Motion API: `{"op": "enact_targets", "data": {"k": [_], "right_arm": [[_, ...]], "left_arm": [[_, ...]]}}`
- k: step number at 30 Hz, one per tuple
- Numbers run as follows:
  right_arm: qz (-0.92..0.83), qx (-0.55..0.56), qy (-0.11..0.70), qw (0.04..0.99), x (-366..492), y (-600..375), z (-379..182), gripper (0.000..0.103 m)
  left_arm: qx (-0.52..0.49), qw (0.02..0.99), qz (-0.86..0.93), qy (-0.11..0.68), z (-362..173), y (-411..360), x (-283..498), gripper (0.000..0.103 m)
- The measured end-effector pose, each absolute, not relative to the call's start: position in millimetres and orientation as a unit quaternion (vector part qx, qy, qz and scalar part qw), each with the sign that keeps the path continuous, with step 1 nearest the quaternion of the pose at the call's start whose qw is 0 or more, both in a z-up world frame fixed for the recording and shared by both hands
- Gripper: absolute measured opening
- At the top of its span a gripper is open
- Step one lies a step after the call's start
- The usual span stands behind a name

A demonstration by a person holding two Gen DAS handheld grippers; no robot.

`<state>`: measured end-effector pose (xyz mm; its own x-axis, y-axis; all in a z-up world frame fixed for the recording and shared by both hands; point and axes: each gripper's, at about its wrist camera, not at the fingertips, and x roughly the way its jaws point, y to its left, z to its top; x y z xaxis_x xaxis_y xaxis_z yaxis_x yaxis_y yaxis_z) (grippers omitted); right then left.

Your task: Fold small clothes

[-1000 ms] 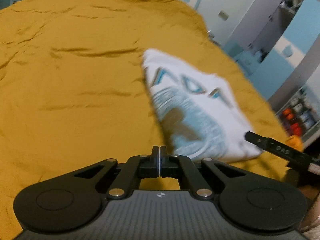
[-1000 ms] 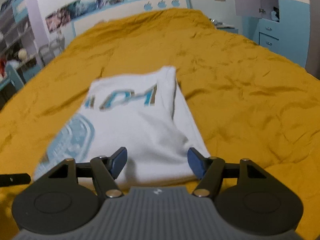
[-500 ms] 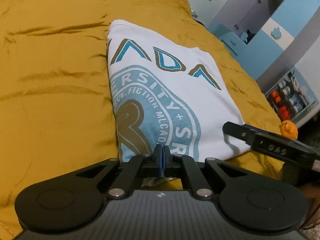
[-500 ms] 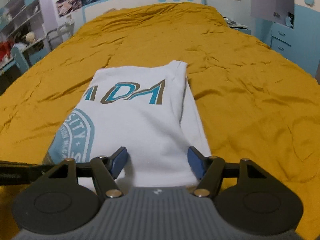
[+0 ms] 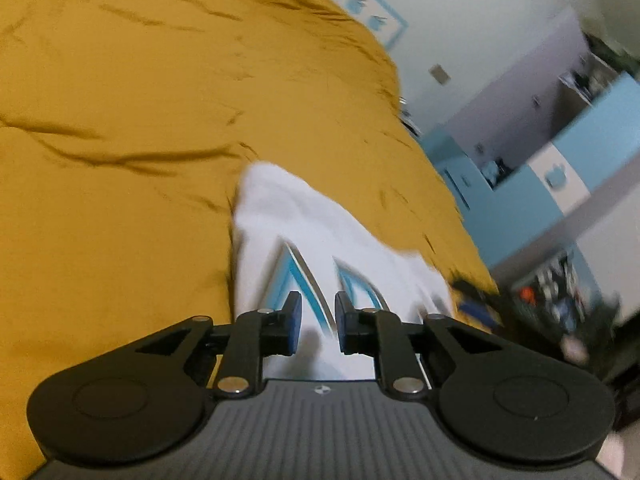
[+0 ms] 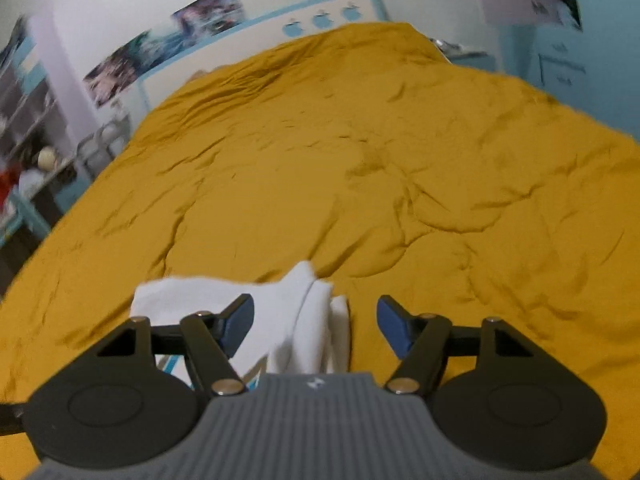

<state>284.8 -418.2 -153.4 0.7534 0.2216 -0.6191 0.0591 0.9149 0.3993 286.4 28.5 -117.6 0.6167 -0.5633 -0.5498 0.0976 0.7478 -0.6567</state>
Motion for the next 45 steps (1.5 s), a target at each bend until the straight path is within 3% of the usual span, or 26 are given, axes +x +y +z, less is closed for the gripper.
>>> {"op": "enact_targets", "data": {"k": [4,9,12,13,15,17,20,25,27,29,33,38,40,45], "right_arm": [[0.059,0.237,0.343,0.907,294,-418,-162,0.063],[0.077,0.226,0.361,0.901,305,-408,-172,0.053],[0.070,0.200,0.368,0.905,309,-404,-175,0.021],[0.075,0.199,0.366,0.906,309,-405,-175,0.015],[0.094,0.205,0.346,0.911,307,-407,-169,0.013],[0.106,0.184,0.329,0.920,306,-403,-162,0.013],[0.084,0.159,0.367,0.912,322,-400,-180,0.013],[0.074,0.224,0.394,0.888,336,-422,-208,0.021],[0.072,0.232,0.388,0.889,334,-425,-204,0.026],[0.058,0.220,0.374,0.899,323,-423,-190,0.037],[0.082,0.206,0.338,0.915,279,-416,-154,0.043],[0.122,0.179,0.319,0.922,202,-405,-124,0.048],[0.140,0.173,0.331,0.917,177,-400,-126,0.051],[0.131,0.160,0.375,0.904,154,-394,-146,0.051]], "left_arm": [[-0.316,0.848,-0.157,0.395,-135,27,347,0.020],[-0.361,0.816,-0.151,0.424,-164,23,385,0.023],[-0.402,0.802,-0.171,0.407,-175,24,392,0.000],[-0.425,0.795,-0.177,0.394,-178,29,395,0.000],[-0.440,0.809,-0.179,0.347,-169,39,392,0.000],[-0.438,0.824,-0.173,0.316,-159,48,393,0.000],[-0.451,0.811,-0.170,0.333,-166,57,401,0.000],[-0.445,0.799,-0.187,0.360,-175,55,392,0.002],[-0.438,0.799,-0.177,0.373,-179,51,387,0.011],[-0.437,0.797,-0.173,0.380,-182,51,387,0.015],[-0.444,0.791,-0.164,0.388,-188,52,392,0.033],[-0.449,0.793,-0.140,0.387,-182,55,389,0.038],[-0.430,0.809,-0.123,0.381,-178,57,380,0.043],[-0.417,0.803,-0.145,0.401,-190,53,383,0.043]]}}
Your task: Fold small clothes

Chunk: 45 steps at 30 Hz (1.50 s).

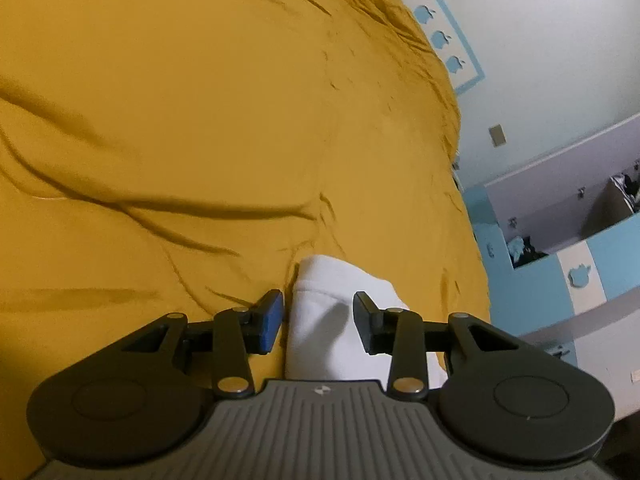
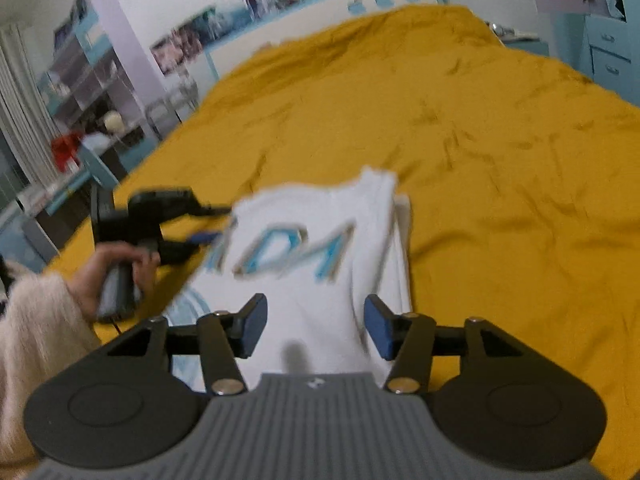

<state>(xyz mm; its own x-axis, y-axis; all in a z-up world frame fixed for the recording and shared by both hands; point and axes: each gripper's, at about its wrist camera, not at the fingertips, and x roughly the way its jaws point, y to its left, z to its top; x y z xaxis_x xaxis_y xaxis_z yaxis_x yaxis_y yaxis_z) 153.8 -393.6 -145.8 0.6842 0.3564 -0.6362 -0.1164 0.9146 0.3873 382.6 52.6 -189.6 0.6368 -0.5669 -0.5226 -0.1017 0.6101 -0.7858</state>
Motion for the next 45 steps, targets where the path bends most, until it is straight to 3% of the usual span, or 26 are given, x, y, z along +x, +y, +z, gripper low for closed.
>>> {"op": "enact_targets", "data": {"k": [2,3,4,5,9,12,14,17,21,27,32,35,42,45], "right_arm": [[0.125,0.179,0.389,0.895,153,-395,-154,0.051],[0.121,0.184,0.391,0.894,154,-396,-155,0.051],[0.117,0.186,0.390,0.894,153,-396,-156,0.051],[0.112,0.184,0.388,0.896,152,-396,-154,0.051],[0.122,0.184,0.349,0.911,141,-397,-136,0.051],[0.128,0.194,0.355,0.906,138,-401,-135,0.055],[0.122,0.191,0.368,0.902,137,-403,-143,0.055],[0.090,0.182,0.397,0.895,138,-404,-153,0.053],[0.084,0.190,0.398,0.894,135,-406,-154,0.053],[0.071,0.195,0.365,0.907,116,-406,-139,0.054],[0.118,0.202,0.325,0.916,103,-393,-119,0.054],[0.123,0.199,0.324,0.917,103,-384,-121,0.047],[0.107,0.168,0.352,0.915,106,-373,-138,0.047],[0.079,0.171,0.367,0.911,102,-380,-153,0.036]], "left_arm": [[-0.415,0.804,-0.160,0.395,-189,47,387,0.043],[-0.412,0.803,-0.170,0.395,-189,44,392,0.035],[-0.408,0.803,-0.179,0.395,-188,38,394,0.017],[-0.408,0.801,-0.183,0.397,-188,37,396,0.011],[-0.403,0.828,-0.186,0.343,-170,44,384,0.006],[-0.358,0.835,-0.157,0.387,-186,41,391,0.006],[-0.366,0.821,-0.162,0.407,-206,43,395,0.009],[-0.391,0.809,-0.177,0.403,-204,53,393,0.021],[-0.368,0.821,-0.190,0.393,-169,63,371,0.032],[-0.324,0.826,-0.285,0.364,-113,53,273,0.048],[-0.292,0.829,-0.331,0.343,-92,23,208,0.051],[-0.303,0.815,-0.324,0.372,-103,15,207,0.052],[-0.282,0.813,-0.293,0.417,-135,12,204,0.052],[-0.285,0.813,-0.294,0.414,-149,14,200,0.049]]}}
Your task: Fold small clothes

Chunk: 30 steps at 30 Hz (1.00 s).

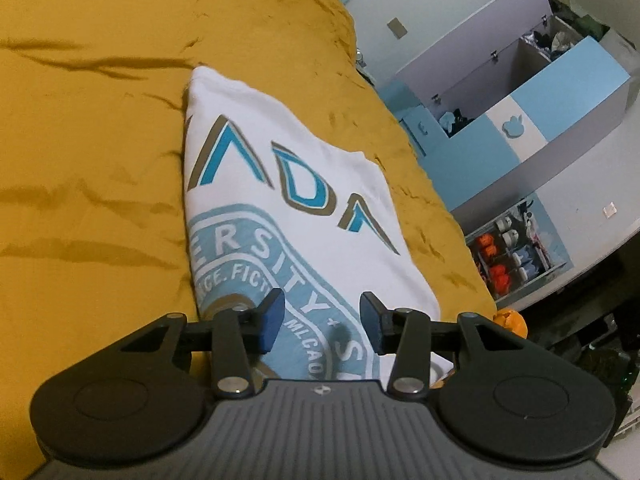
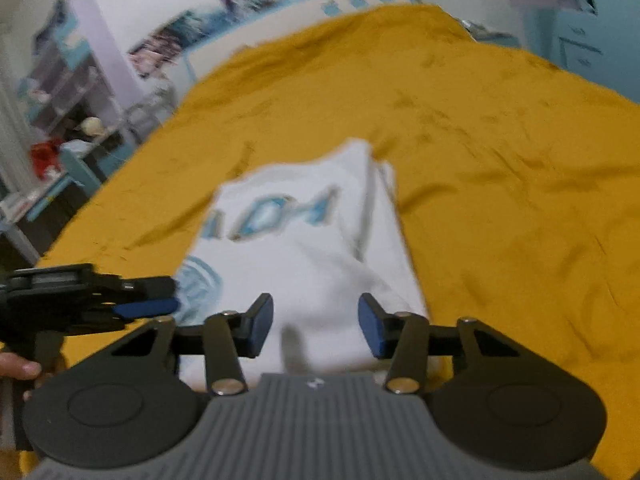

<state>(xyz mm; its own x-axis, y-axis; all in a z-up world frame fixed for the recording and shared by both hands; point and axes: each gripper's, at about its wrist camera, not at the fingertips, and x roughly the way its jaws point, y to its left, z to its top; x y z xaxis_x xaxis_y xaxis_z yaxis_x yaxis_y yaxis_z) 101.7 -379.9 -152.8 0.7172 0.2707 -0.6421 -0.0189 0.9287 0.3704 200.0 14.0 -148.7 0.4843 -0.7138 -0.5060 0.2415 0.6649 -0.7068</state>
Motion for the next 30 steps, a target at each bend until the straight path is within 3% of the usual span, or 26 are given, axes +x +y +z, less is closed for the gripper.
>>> {"op": "enact_targets", "data": {"k": [2,5,11,18,21,22,23,27,30], "right_arm": [[0.070,0.165,0.375,0.910,101,-382,-159,0.034],[0.074,0.169,0.377,0.908,102,-384,-155,0.036],[0.081,0.146,0.301,0.939,164,-390,-117,0.053],[0.075,0.135,0.347,0.925,294,-390,-145,0.051],[0.085,0.135,0.380,0.911,321,-385,-161,0.026],[0.084,0.126,0.386,0.910,326,-382,-165,0.007],[0.076,0.114,0.386,0.912,327,-378,-166,0.000],[0.054,0.114,0.347,0.929,321,-376,-154,0.000],[0.040,0.110,0.384,0.916,334,-377,-171,0.000]], "left_arm": [[-0.281,0.816,-0.289,0.414,-156,15,197,0.043],[-0.296,0.814,-0.281,0.413,-153,18,194,0.043],[-0.304,0.809,-0.315,0.393,-118,10,172,0.055],[-0.303,0.789,-0.308,0.437,-146,3,162,0.055],[-0.311,0.784,-0.311,0.438,-153,5,165,0.055],[-0.310,0.784,-0.311,0.439,-155,5,166,0.055],[-0.306,0.784,-0.313,0.440,-155,4,166,0.055],[-0.309,0.781,-0.316,0.441,-156,4,166,0.055],[-0.325,0.773,-0.317,0.444,-161,5,170,0.055]]}}
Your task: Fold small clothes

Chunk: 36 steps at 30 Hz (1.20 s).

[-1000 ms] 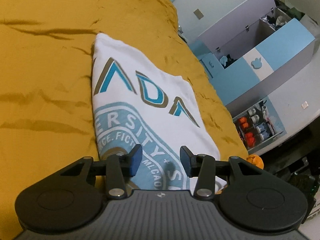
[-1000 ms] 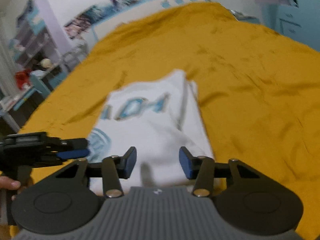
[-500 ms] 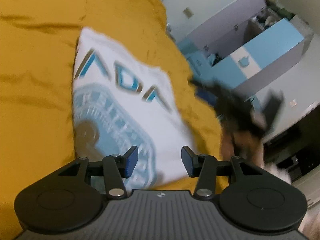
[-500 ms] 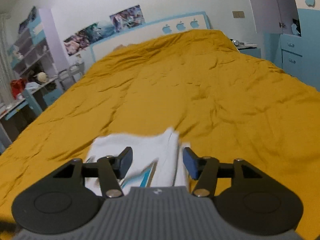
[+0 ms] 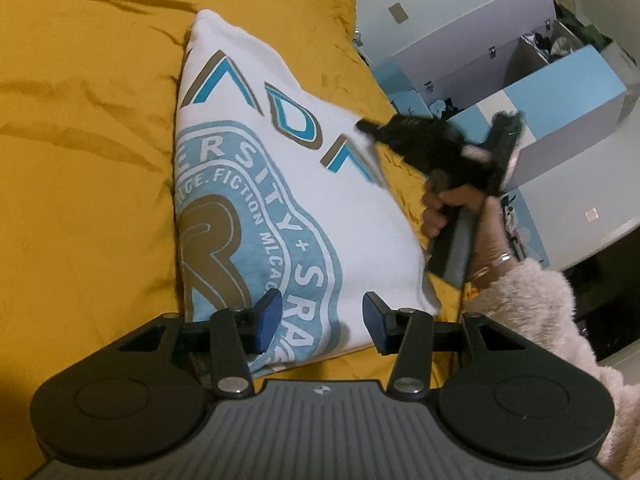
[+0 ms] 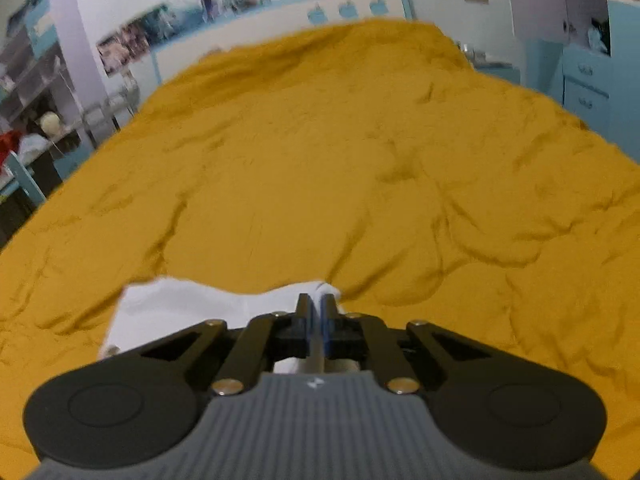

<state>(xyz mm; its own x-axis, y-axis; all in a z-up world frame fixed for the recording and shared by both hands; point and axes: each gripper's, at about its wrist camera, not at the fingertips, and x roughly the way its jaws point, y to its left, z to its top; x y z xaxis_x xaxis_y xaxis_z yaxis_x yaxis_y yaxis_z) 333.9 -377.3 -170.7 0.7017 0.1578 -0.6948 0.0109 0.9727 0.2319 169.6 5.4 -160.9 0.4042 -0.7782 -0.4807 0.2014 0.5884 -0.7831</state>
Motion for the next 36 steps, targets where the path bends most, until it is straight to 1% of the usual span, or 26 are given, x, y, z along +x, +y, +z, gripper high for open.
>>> {"op": "enact_targets", "data": {"k": [2,4,6,7,8,10,12,14,17,21,24,27,36], "right_arm": [[0.034,0.103,0.398,0.911,338,-380,-189,0.000],[0.034,0.119,0.398,0.909,336,-385,-193,0.000],[0.029,0.122,0.398,0.909,335,-388,-189,0.006],[0.027,0.126,0.391,0.911,331,-389,-183,0.014],[0.033,0.132,0.382,0.914,326,-390,-175,0.015],[0.057,0.138,0.364,0.919,308,-386,-157,0.015],[0.091,0.116,0.355,0.923,279,-379,-136,0.015],[0.120,0.082,0.352,0.924,243,-368,-123,0.016],[0.170,0.061,0.357,0.917,194,-357,-115,0.016],[0.208,0.053,0.381,0.899,150,-347,-123,0.017],[0.193,0.049,0.407,0.892,146,-351,-139,0.017],[0.180,0.074,0.429,0.882,148,-361,-152,0.016],[0.166,0.082,0.433,0.882,140,-366,-170,0.015]], "left_arm": [[-0.325,0.772,-0.319,0.444,-162,6,170,0.055],[-0.321,0.774,-0.319,0.444,-161,5,170,0.055],[-0.317,0.775,-0.317,0.445,-161,5,169,0.055],[-0.317,0.775,-0.316,0.446,-160,5,169,0.055],[-0.316,0.776,-0.314,0.447,-160,5,170,0.055],[-0.313,0.776,-0.312,0.450,-157,4,170,0.055],[-0.310,0.777,-0.308,0.452,-156,3,170,0.055],[-0.310,0.778,-0.304,0.454,-155,1,171,0.055],[-0.310,0.779,-0.304,0.453,-155,1,170,0.056],[-0.309,0.780,-0.302,0.452,-155,0,170,0.056],[-0.303,0.783,-0.302,0.451,-154,-2,169,0.056],[-0.301,0.784,-0.301,0.451,-154,-2,169,0.056],[-0.288,0.788,-0.301,0.453,-154,-5,169,0.056]]}}
